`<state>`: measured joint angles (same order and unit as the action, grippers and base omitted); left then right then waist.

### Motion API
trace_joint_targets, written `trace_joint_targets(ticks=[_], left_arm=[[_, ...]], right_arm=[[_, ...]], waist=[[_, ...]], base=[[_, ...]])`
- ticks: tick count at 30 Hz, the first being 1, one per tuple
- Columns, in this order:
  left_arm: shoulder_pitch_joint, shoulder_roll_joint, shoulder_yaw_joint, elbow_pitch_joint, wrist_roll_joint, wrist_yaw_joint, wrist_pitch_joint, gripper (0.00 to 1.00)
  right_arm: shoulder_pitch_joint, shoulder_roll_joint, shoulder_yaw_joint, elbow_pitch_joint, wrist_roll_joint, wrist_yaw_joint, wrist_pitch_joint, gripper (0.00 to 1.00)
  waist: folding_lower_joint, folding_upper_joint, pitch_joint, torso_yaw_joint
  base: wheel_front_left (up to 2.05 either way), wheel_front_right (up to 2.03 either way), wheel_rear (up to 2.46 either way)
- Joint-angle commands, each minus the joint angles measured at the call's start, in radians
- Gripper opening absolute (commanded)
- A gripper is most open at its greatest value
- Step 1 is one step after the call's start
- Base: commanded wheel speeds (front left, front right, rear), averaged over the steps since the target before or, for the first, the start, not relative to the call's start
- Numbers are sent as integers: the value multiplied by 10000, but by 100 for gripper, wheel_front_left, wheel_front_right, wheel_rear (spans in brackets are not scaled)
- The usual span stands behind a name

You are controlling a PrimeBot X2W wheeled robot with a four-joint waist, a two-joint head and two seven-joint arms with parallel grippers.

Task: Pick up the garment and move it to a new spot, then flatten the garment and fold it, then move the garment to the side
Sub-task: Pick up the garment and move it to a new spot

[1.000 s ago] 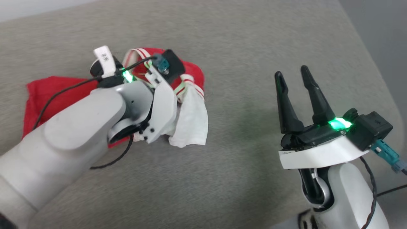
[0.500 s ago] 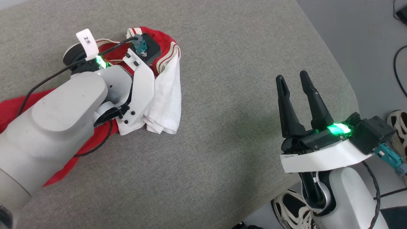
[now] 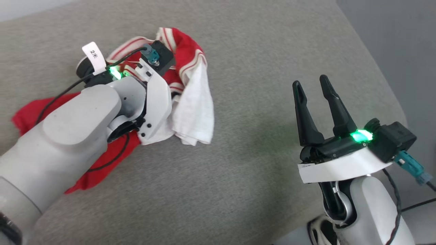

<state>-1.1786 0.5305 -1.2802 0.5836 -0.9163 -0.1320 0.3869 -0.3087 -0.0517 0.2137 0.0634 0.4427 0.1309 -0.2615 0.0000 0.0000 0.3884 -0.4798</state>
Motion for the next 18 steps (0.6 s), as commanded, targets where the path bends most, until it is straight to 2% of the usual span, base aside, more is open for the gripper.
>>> trace_joint_targets(ticks=[1, 8, 15, 18], left_arm=[[103, -61, -13, 97, -84, 31, -291, 100], [533, -541, 351, 440, -1104, 31, -2628, 100], [2534, -1076, 1068, 1539, -2096, 34, -5608, 100], [3443, -1312, 1299, 2167, -2168, 223, -6302, 100]], right_arm=[[-37, 2, -48, 73, -152, -3, -51, 100], [118, -3, -315, 845, -1171, -3, -51, 100], [483, -9, -763, 1773, -1996, -3, -51, 100], [755, -30, -1082, 2044, -2418, -3, -51, 100]], waist=[[0, 0, -310, 344], [0, 0, -1274, 1475], [0, 0, -2355, 2703], [0, 0, -2777, 3294]], base=[[0, 0, 0], [0, 0, 0], [0, 0, 0], [0, 0, 0]])
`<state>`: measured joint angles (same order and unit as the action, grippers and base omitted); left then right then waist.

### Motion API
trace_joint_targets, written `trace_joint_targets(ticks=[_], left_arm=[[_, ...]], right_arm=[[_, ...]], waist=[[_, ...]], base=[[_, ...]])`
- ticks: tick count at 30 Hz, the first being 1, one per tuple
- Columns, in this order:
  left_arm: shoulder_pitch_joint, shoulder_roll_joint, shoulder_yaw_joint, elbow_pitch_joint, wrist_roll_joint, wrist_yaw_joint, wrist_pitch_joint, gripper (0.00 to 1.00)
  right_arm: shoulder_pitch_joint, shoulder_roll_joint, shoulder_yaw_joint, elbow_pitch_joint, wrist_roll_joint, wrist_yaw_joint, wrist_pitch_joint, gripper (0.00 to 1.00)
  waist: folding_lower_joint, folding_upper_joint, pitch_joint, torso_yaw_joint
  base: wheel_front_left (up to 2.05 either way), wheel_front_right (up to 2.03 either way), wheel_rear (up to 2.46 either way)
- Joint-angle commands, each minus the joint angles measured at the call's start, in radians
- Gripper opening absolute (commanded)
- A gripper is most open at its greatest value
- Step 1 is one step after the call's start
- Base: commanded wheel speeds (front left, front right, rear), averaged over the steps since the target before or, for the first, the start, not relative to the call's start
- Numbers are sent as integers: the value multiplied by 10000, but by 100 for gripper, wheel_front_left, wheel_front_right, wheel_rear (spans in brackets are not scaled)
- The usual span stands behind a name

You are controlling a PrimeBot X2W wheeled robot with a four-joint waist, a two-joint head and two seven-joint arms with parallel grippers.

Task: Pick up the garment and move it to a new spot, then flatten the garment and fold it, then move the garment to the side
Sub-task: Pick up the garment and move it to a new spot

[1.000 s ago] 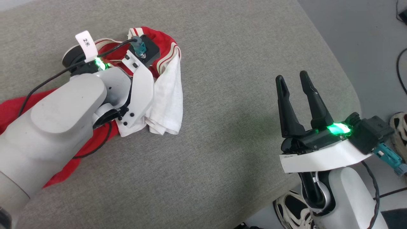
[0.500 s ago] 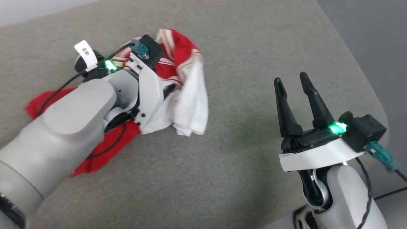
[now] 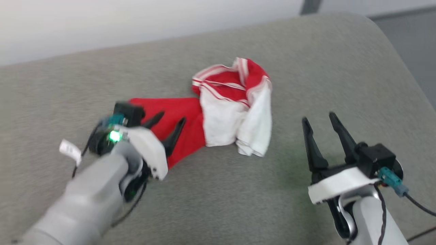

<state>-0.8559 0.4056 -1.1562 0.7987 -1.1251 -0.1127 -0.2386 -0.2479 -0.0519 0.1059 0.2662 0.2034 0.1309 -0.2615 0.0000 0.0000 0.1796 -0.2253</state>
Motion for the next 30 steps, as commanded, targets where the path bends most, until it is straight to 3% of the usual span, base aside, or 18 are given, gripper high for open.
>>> trace_joint_targets(ticks=[1, 5, 7, 12, 19, 25, 30], left_arm=[[499, -187, 191, 138, -124, 53, -149, 100], [1145, -244, 767, 336, 164, 248, -264, 100], [1588, -125, 1298, 146, 878, 554, -275, 100], [3291, 119, 3240, -938, 2233, 1020, -273, 100], [5803, 331, 6210, -2926, 3926, 1600, -272, 100], [8028, -52, 9109, -4742, 5280, 1396, -262, 100], [9213, -545, 10710, -5782, 6614, 995, -263, 100]], right_arm=[[249, -92, -125, 89, -128, -3, -51, 100], [572, -227, -300, 191, -314, -3, -51, 100], [781, -319, -381, 206, -327, -3, -51, 100], [1297, -502, -586, 193, -356, -5, -51, 100], [1786, -594, -987, 20, -312, -5, -51, 100], [1989, -528, -1365, -245, -368, -5, -51, 100], [2145, -491, -1633, -570, -389, -5, -51, 100]], waist=[[0, 0, -829, 973], [0, 0, -1143, 1540], [0, 0, -1311, 1865], [0, 0, -1730, 2348], [0, 0, -1945, 2527], [0, 0, -2010, 2425], [0, 0, -2068, 2373]], base=[[0, 0, 0], [0, 0, 0], [0, 0, 0], [0, 0, 0], [0, 0, 0], [0, 0, 0], [0, 0, 0]])
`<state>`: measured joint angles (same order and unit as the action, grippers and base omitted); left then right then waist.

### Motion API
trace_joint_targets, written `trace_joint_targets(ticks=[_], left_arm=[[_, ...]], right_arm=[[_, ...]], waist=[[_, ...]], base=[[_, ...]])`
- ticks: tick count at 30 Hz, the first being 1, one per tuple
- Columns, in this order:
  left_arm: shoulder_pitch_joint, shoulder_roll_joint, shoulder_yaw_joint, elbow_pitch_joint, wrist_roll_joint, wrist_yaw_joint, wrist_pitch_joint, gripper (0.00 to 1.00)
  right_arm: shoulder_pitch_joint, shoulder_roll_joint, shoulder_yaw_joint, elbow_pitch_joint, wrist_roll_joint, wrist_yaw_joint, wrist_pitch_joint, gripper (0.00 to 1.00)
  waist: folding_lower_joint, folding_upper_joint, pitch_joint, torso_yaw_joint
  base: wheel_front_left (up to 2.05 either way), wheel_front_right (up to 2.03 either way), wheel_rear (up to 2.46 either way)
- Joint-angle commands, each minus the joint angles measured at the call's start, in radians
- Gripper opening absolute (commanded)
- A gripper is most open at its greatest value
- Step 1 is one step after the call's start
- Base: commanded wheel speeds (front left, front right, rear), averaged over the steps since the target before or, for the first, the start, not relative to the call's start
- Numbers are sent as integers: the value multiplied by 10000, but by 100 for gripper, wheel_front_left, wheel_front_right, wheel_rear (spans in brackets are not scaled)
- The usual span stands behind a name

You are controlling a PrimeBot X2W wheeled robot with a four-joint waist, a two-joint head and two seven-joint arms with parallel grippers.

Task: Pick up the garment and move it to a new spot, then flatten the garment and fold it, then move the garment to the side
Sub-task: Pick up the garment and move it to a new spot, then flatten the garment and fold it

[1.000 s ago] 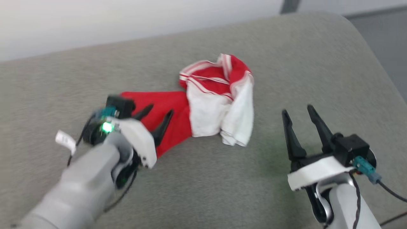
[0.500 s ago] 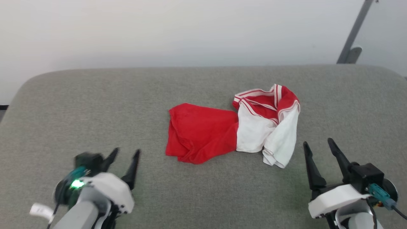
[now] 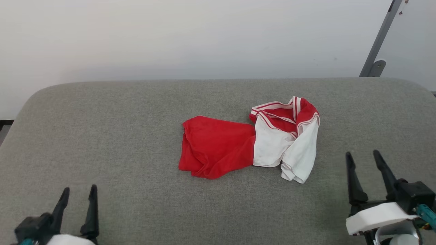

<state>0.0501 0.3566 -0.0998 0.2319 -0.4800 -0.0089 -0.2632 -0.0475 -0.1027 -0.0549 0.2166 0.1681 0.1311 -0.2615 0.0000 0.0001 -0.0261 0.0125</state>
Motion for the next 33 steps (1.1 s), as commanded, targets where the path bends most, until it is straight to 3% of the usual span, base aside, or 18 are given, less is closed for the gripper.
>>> trace_joint_targets(ticks=[1, 9, 21, 26, 33], left_arm=[[317, -177, 383, -272, 401, -125, -17, 100], [901, -1212, 1292, -778, 1750, -770, -18, 100], [643, -1767, 1700, -655, 2253, -1135, -18, 100], [581, -1987, 1697, -550, 2268, -1186, -18, 100], [-14, -2279, 1389, -422, 2154, -1221, -18, 100]], right_arm=[[167, 30, -77, -125, -36, -7, -51, 100], [291, 189, -228, -287, -85, -7, -51, 100], [78, 36, 96, 16, -351, -5, -35, 100], [-359, -699, 1263, 177, -758, -7, 866, 100], [-1430, -2393, 3481, 66, -473, -7, 3606, 100]], waist=[[0, -1, -21, -3], [0, -1, 59, 4], [0, -1, 168, -23], [0, -1, 420, -57], [0, -1, 1304, 220]], base=[[0, 0, 0], [0, 0, 0], [0, 0, 0], [0, 0, 0], [0, 0, 0]])
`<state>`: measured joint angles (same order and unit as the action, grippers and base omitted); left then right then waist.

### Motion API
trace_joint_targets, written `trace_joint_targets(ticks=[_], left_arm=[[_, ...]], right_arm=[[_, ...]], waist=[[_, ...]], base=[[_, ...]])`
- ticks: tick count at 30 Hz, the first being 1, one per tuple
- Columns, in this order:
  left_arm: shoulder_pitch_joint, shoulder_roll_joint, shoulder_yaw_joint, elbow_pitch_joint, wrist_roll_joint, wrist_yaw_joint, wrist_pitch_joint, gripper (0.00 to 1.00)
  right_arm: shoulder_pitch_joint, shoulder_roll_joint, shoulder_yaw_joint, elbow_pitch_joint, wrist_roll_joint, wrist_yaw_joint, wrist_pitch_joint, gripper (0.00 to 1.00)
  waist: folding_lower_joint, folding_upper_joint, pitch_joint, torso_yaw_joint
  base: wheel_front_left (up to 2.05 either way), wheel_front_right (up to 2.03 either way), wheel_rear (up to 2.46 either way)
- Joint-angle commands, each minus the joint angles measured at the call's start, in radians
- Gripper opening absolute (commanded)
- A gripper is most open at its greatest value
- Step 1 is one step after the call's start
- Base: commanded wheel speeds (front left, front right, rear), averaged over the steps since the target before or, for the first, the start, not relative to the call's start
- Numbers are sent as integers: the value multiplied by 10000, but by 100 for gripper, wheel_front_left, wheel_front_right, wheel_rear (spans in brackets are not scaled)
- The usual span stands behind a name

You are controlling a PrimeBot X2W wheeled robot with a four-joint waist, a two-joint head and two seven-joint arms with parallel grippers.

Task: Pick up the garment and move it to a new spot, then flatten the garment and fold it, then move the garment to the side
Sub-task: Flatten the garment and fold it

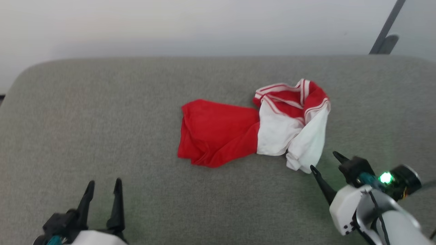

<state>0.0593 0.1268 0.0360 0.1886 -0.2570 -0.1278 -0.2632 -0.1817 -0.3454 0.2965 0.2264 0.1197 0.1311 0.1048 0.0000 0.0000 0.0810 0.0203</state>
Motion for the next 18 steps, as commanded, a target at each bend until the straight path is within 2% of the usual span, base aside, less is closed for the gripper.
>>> trace_joint_targets(ticks=[1, 8, 13, 14, 15, 17, 18], left_arm=[[-215, -14, -88, 39, -124, -35, -18, 100], [-840, -129, -533, 248, -377, -39, -19, 100], [-1125, -43, -614, 398, -571, -32, -19, 100], [-1182, -42, -581, 392, -608, -32, -19, 100], [-1229, -35, -558, 391, -625, -32, -19, 100], [-1223, -9, -547, 404, -656, -32, -19, 100], [-1220, 8, -530, 407, -669, -32, -19, 100]], right_arm=[[-250, -206, 217, -112, 99, -7, 348, 100], [-1219, -1351, 1480, -519, 761, -8, 2461, 100], [-1463, -1636, 1720, -664, 1012, -8, 3020, 100], [-1479, -1650, 1700, -674, 998, -8, 3043, 96], [-1484, -1643, 1684, -686, 974, -8, 3054, 56], [-1494, -1626, 1653, -682, 894, -8, 3094, 1], [-1486, -1589, 1608, -666, 866, -7, 3062, 0]], waist=[[0, 0, 403, 211], [0, 0, 1238, 594], [0, 0, 1516, 814], [0, 0, 1555, 833], [0, 0, 1575, 848], [0, 0, 1598, 855], [0, 0, 1611, 843]], base=[[0, 0, 0], [0, 0, 0], [0, 0, 0], [0, 0, 0], [0, 0, 0], [0, 0, 0], [0, 0, 0]])
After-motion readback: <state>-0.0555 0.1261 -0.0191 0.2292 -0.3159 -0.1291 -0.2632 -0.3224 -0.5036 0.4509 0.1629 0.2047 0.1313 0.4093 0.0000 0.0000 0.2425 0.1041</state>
